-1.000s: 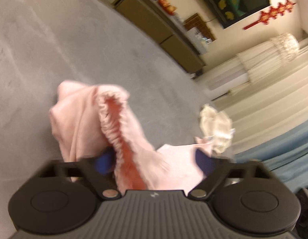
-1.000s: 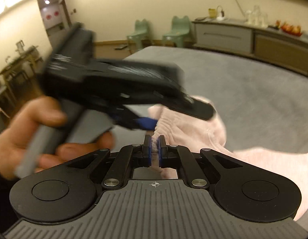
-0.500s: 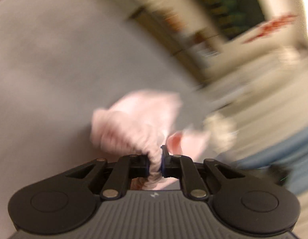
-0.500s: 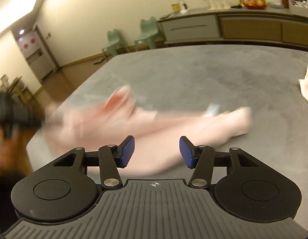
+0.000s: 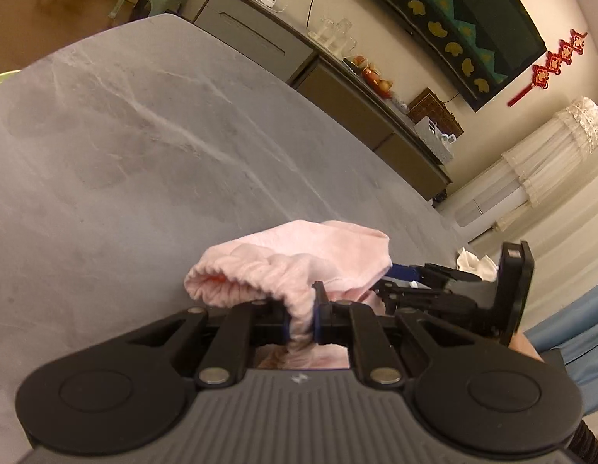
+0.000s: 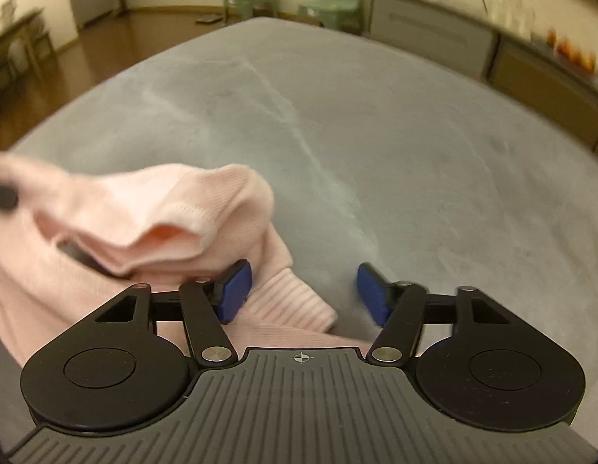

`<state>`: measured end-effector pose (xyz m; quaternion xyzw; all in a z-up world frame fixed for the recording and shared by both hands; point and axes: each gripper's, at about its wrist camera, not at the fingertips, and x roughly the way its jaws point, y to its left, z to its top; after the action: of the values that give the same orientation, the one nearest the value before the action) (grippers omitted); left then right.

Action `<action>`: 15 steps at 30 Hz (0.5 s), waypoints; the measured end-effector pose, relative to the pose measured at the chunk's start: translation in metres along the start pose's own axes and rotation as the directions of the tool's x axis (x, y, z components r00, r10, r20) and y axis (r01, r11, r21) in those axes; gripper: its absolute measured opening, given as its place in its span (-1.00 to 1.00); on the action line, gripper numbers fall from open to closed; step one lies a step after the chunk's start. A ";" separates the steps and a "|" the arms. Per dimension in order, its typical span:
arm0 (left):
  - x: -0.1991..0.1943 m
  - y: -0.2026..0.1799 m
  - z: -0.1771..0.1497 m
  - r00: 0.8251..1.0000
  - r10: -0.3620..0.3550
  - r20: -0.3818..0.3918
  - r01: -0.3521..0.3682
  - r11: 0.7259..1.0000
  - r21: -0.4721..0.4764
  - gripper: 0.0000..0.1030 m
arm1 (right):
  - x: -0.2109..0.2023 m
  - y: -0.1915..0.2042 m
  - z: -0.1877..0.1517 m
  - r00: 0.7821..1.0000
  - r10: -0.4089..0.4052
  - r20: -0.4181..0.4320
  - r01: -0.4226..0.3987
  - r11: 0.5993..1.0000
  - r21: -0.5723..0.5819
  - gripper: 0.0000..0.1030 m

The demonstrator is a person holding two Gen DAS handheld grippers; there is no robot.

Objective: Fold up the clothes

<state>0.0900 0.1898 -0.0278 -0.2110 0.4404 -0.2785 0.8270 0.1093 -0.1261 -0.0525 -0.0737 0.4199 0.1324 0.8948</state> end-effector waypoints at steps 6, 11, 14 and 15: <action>-0.010 -0.013 0.004 1.000 -0.001 0.031 0.000 1.000 0.026 -0.80 | -0.023 0.010 -0.003 0.999 -0.045 0.019 0.047 0.995 -0.091 -0.88; 0.000 -0.035 0.015 0.998 0.033 0.062 -0.040 0.992 0.116 -0.80 | -0.078 -0.035 0.036 0.939 -0.305 0.160 0.328 0.933 -0.146 -0.89; 0.037 -0.044 0.032 0.992 0.123 0.005 -0.122 0.979 0.163 -0.80 | -0.076 -0.076 0.067 0.872 -0.453 0.186 0.480 0.867 -0.137 -0.83; 0.050 -0.047 0.038 0.988 0.155 -0.016 -0.150 0.972 0.180 -0.79 | -0.070 -0.090 0.071 0.859 -0.483 0.172 0.505 0.854 -0.123 -0.43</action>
<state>0.1317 0.1259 -0.0107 -0.0974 0.4410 -0.2555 0.8548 0.1453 -0.2069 0.0480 -0.2431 0.3131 -0.0634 0.9159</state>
